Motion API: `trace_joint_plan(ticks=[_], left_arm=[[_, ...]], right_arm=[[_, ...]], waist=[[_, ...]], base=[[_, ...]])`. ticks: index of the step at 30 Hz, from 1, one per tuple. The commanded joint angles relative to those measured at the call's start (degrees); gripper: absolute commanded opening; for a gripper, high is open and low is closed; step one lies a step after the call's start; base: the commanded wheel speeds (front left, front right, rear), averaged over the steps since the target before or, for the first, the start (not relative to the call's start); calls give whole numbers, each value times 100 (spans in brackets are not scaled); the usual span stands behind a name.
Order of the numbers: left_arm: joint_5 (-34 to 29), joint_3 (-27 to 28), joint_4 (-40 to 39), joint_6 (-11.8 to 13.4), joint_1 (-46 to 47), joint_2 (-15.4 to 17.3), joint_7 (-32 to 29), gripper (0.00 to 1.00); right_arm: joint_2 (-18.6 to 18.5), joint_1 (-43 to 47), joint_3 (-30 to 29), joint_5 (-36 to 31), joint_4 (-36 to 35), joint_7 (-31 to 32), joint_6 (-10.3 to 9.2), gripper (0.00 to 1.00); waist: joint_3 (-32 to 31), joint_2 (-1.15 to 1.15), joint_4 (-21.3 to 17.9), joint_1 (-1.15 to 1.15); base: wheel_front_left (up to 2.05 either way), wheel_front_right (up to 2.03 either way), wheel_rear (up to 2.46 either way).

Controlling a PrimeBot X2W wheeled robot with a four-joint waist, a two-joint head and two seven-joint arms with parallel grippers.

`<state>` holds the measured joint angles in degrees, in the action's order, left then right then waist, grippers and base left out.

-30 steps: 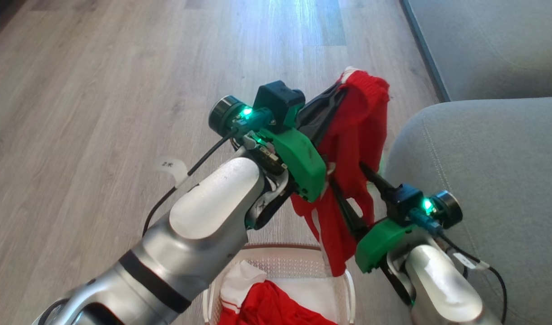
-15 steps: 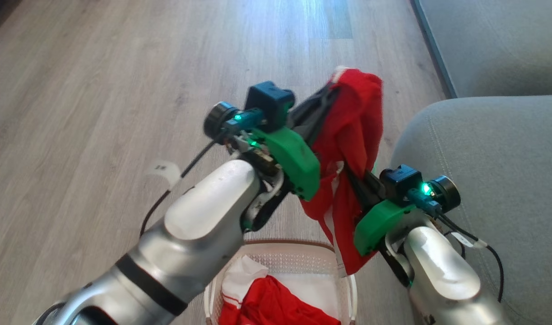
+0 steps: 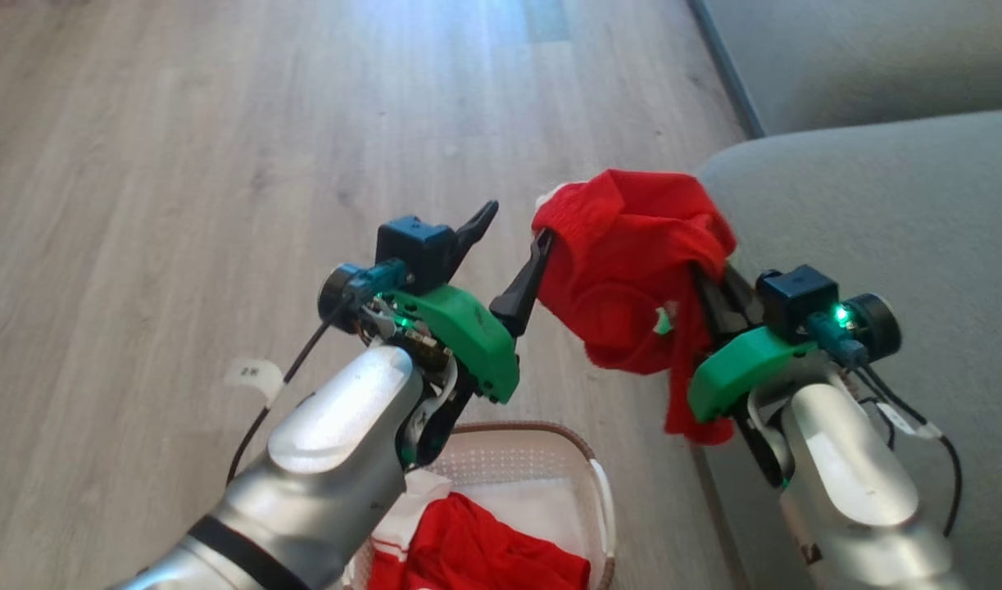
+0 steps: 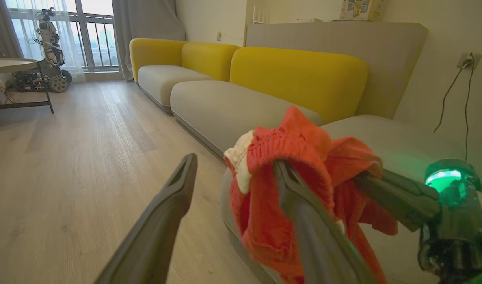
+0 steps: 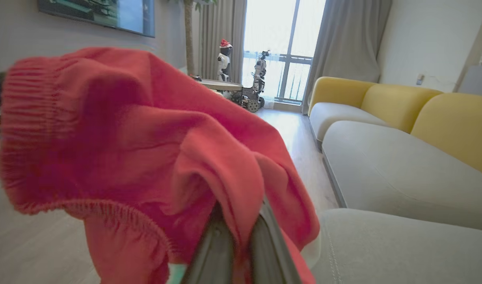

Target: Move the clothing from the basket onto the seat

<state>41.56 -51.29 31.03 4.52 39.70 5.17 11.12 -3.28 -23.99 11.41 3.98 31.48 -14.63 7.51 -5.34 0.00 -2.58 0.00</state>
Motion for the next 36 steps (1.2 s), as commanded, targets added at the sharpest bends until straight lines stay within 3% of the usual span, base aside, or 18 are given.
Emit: trace_joint_plan(ticks=[1, 14, 24, 36], left_arm=[[28, 183, -100, -48, 189, 46, 108, 100], [-14, 179, 90, -156, -28, 25, 315, 100], [-394, 215, -10, -16, -116, -3, 381, 100], [-726, 335, -273, -5, -329, -87, 386, 100]], right_arm=[[40, -240, -49, -122, -278, -37, -2, 0], [-75, -367, -979, -749, -702, -37, -2, 0], [-169, -293, -1126, -814, -939, -37, -2, 0], [-157, -386, -1009, -752, -854, -37, -2, 0]], waist=[[81, 0, -286, 0], [420, 0, -1447, 0], [719, 0, -2339, 0], [998, 0, -2468, 0]], base=[[0, 0, 0], [0, 0, 0], [0, 0, 0], [0, 0, 0]])
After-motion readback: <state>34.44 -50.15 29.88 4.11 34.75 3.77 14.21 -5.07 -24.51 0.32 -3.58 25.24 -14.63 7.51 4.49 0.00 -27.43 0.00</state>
